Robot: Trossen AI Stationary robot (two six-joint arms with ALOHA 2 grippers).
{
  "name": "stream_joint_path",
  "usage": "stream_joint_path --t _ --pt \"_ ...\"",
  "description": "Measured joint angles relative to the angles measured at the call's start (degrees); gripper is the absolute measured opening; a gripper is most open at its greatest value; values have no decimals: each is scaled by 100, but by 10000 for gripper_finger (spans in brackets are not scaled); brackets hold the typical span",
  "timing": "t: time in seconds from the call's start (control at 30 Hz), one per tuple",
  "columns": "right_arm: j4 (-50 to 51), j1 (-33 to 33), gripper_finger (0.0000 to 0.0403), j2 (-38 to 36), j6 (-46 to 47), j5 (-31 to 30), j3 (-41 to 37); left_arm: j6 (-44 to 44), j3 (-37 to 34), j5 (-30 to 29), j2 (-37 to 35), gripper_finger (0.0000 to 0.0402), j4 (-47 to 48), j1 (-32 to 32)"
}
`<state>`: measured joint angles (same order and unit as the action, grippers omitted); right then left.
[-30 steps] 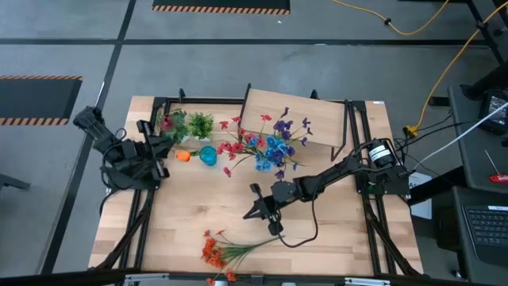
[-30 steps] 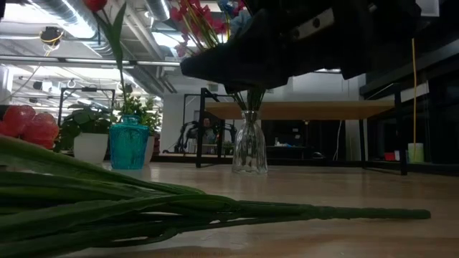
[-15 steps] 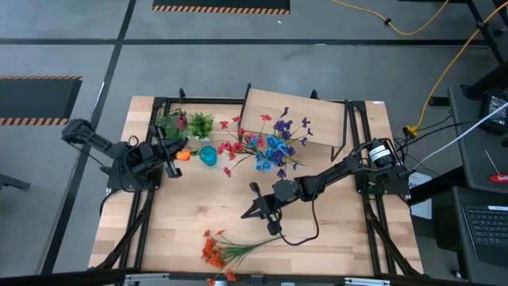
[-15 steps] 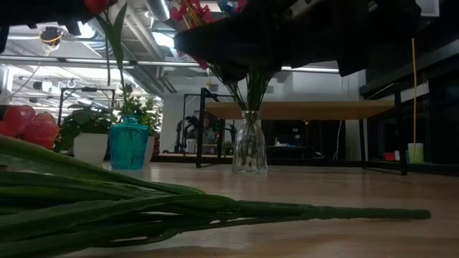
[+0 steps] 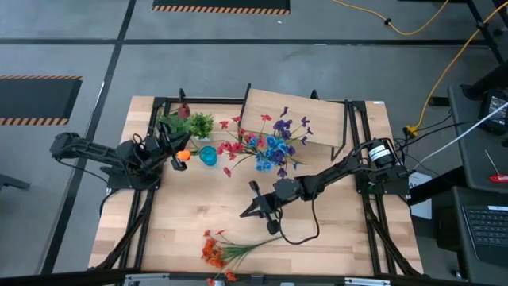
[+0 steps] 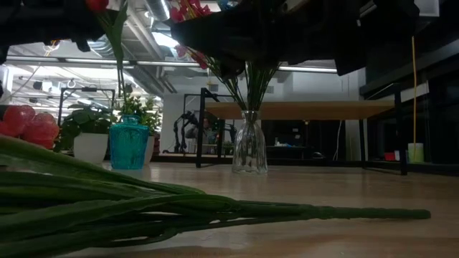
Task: Pick and place flowers into a vace then onto a shelf
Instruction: Put the dark red tulip into the blue vase
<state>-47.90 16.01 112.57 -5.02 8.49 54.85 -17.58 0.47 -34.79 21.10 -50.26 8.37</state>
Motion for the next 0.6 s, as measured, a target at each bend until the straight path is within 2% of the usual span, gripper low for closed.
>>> stream_joint_path --t 0.27,0.43,0.6 --pt "2 -83 0 0 2 0 0 574 0 722 376 3 37 -735" --pt "-2 -86 0 0 2 0 0 937 0 1443 609 3 38 -1223" --pt "-2 -86 0 0 2 2 0 1335 -1 1900 825 3 40 -1619"
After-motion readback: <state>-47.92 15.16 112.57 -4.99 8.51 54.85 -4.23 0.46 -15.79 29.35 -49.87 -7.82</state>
